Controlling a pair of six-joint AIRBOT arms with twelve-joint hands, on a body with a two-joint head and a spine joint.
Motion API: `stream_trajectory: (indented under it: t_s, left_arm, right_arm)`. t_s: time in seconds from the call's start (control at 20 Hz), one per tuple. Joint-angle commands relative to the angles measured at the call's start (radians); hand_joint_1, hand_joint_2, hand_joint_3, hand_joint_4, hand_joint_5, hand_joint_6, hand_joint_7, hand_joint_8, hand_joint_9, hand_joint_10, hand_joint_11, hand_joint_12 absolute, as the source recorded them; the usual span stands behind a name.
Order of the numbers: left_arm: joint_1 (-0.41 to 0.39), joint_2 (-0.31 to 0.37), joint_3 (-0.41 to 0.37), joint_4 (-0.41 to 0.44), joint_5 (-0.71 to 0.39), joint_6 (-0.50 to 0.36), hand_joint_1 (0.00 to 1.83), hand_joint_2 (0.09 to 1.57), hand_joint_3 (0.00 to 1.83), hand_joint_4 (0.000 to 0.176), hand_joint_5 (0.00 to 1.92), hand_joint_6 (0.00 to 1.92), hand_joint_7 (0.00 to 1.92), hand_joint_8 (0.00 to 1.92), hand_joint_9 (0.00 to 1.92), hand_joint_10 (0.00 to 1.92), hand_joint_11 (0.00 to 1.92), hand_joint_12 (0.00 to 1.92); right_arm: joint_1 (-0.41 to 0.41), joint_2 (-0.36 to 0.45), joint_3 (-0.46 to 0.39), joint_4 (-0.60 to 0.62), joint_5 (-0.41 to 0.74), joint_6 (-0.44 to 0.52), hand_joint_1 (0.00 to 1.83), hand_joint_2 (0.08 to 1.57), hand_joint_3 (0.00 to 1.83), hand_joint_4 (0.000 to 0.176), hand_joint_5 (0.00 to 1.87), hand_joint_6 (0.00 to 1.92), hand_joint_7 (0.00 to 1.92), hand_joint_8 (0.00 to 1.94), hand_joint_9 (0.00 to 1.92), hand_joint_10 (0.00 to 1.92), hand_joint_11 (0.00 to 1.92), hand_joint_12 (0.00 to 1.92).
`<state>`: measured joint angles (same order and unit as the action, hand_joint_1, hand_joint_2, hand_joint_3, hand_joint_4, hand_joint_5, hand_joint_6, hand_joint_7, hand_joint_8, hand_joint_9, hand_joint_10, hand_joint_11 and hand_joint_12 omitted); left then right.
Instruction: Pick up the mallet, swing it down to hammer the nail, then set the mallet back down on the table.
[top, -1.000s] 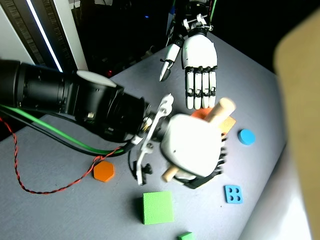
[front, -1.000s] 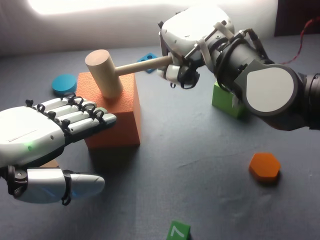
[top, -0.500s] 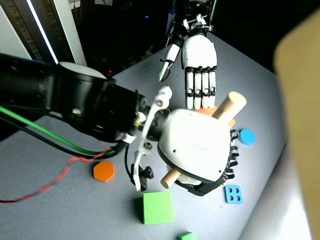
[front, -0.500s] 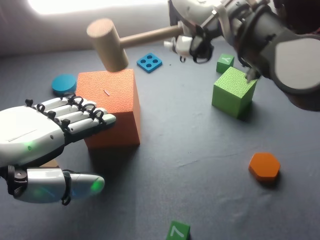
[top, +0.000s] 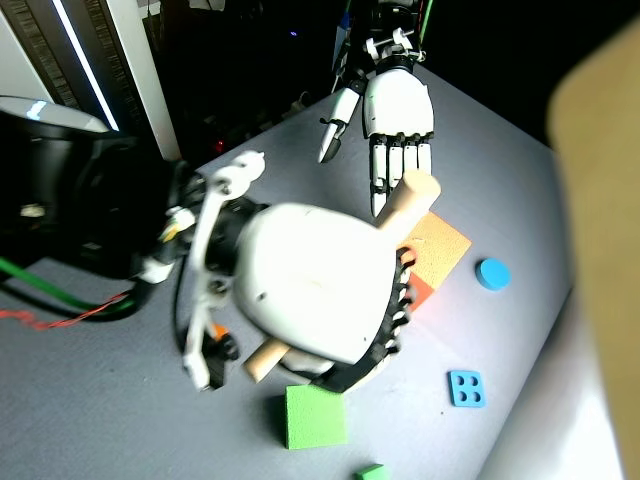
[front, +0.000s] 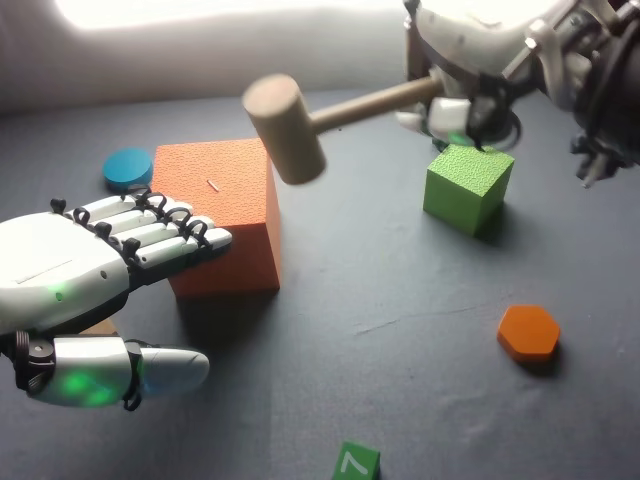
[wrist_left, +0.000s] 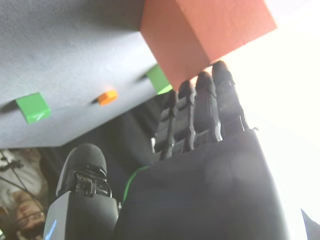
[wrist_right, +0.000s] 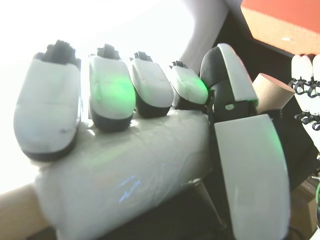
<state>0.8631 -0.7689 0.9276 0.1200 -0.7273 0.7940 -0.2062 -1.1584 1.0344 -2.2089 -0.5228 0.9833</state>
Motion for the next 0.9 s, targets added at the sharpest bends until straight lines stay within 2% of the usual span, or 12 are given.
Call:
stream_trajectory:
  t_s: [0.0,0.2,0.35,0.6,0.85]
  left_arm:
    - [-0.005,-0.005,-0.004,0.007,-0.058,-0.011,0.0,1.21,0.0,0.0,0.05,0.0,0.1,0.0,0.11,0.0,0.0,0.27]
    - [-0.011,-0.005,-0.004,0.007,-0.058,-0.013,0.0,1.22,0.0,0.0,0.05,0.0,0.09,0.0,0.1,0.0,0.0,0.23]
    - [-0.018,-0.004,-0.003,0.007,-0.058,-0.017,0.0,1.22,0.0,0.0,0.08,0.0,0.12,0.0,0.12,0.0,0.0,0.28]
    - [-0.055,0.004,0.001,0.007,-0.057,-0.023,0.0,1.22,0.0,0.0,0.07,0.0,0.11,0.0,0.1,0.0,0.0,0.23]
    - [-0.096,0.037,0.002,0.007,-0.043,-0.024,0.0,1.22,0.0,0.0,0.08,0.0,0.13,0.0,0.13,0.0,0.0,0.3]
  right_arm:
    - [0.001,0.012,-0.013,-0.073,-0.05,-0.001,0.92,1.51,0.01,0.176,1.38,1.92,1.64,1.94,1.74,1.92,1.9,1.92]
    - [-0.056,0.052,-0.062,-0.089,-0.06,0.0,0.93,1.49,0.0,0.176,1.4,1.92,1.64,1.94,1.74,1.92,1.89,1.92]
    - [-0.103,0.057,-0.094,-0.139,-0.087,0.007,0.96,1.49,0.0,0.176,1.41,1.92,1.64,1.94,1.74,1.92,1.9,1.92]
    - [-0.137,0.036,-0.101,-0.15,-0.102,0.016,0.86,1.51,0.0,0.176,1.41,1.92,1.64,1.94,1.73,1.92,1.88,1.92]
    - [-0.184,-0.013,-0.098,-0.221,-0.123,0.013,0.88,1.5,0.0,0.176,1.42,1.92,1.64,1.94,1.72,1.92,1.89,1.92]
